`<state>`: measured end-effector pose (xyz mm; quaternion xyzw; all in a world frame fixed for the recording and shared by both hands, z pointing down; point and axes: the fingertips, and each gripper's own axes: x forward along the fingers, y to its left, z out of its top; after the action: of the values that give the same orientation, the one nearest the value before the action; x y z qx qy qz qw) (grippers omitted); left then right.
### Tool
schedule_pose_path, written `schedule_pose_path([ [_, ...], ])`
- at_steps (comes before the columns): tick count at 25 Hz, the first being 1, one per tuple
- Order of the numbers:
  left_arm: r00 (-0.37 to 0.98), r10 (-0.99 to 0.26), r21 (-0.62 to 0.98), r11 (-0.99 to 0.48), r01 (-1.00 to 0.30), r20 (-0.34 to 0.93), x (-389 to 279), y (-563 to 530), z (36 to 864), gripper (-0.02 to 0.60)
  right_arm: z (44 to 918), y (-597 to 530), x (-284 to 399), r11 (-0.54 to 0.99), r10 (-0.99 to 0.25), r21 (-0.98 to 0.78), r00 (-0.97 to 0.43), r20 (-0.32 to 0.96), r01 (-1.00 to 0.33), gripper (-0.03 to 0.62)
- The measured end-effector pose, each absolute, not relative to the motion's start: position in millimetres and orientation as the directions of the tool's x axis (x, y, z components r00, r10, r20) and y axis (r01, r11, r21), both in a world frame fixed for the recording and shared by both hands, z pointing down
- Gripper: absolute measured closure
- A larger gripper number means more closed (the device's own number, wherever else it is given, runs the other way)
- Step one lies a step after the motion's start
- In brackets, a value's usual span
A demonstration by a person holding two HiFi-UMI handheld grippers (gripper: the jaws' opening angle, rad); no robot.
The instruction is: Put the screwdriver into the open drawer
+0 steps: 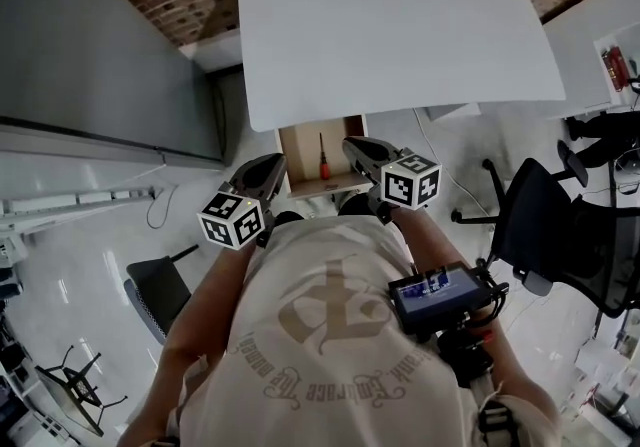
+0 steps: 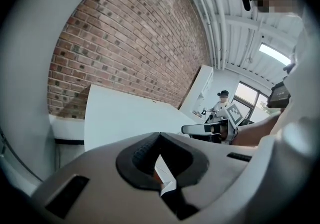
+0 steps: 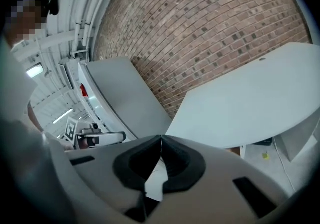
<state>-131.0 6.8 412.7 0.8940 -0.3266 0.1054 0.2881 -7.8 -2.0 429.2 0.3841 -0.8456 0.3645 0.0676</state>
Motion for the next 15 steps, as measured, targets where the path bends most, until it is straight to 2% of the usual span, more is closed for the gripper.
schedule_pose_path([
  [7,0.769,-0.538,0.427,-0.639,-0.640,0.346,-126,4,396,0.561,388,7,-3,0.540,-0.620,-0.473,-0.709,0.335,-0.696,0.572],
  [15,0.786,-0.534,0.393,-0.680,-0.619,0.312,-123,6,374,0.561,367,23,3,0.574,-0.638,-0.411,-0.701,0.318,-0.709,0.572],
])
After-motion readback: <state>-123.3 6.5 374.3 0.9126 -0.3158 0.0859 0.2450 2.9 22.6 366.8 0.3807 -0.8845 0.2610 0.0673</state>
